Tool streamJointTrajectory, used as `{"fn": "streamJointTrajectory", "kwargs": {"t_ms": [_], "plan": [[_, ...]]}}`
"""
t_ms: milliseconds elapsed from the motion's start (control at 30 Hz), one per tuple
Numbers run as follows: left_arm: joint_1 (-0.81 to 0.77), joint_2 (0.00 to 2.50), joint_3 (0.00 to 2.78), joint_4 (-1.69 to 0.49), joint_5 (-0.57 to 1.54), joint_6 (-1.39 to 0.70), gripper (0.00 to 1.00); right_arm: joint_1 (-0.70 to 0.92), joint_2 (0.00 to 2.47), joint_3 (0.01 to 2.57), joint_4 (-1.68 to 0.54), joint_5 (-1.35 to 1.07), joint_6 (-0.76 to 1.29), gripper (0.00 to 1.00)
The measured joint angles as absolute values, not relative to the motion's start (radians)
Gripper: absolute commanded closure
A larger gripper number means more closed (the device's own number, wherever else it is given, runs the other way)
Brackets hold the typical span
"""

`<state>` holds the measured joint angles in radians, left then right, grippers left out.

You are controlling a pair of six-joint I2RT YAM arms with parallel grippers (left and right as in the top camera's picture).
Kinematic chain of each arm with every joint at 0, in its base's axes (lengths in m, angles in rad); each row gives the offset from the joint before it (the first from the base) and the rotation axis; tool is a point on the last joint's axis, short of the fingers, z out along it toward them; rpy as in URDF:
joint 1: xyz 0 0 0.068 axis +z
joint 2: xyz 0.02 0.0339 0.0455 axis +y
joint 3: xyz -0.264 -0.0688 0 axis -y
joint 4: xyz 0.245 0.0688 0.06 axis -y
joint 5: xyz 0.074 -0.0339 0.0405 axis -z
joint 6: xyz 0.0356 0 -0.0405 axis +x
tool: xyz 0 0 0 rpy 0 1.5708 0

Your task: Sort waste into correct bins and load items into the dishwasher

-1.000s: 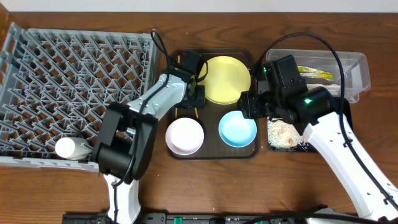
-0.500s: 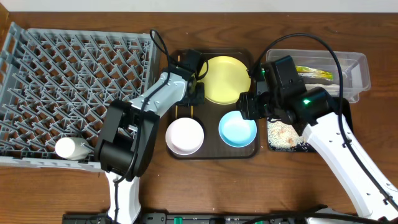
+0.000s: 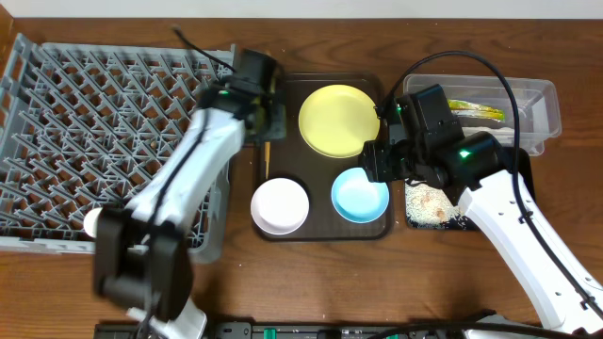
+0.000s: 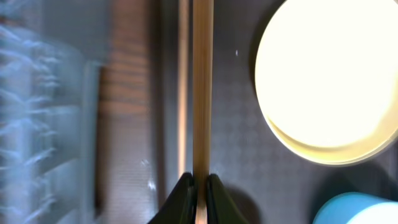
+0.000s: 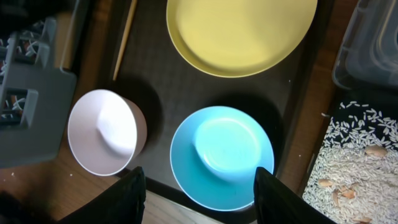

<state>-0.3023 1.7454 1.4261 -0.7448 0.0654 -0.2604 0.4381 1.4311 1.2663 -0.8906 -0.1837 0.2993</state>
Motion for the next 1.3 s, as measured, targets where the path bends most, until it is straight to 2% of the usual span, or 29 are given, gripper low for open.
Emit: {"fn": "streamJointTrajectory", "kwargs": {"t_ms": [267, 533, 733, 1300], "plan": [[-0.190, 1.586, 1.428, -0.916, -0.050, -0.120, 0.93, 0.438, 1.431, 1.266, -0.890, -0.183, 0.300, 0.46], [-0.091, 1.642, 1.343, -0.876, -0.078, -0.042, 0.92, 0.438, 1.431, 1.266, -0.891, -0.183, 0.300, 0.46], [-0.084, 1.711, 1.330, -0.876, -0.077, -0.024, 0.93, 0.438, 1.431, 1.266, -0.888, -0.184, 0.300, 0.46], [-0.084, 1.713, 1.330, -0.894, -0.077, -0.022, 0.93, 0.438, 1.431, 1.266, -0.913, -0.183, 0.300, 0.45]]}}
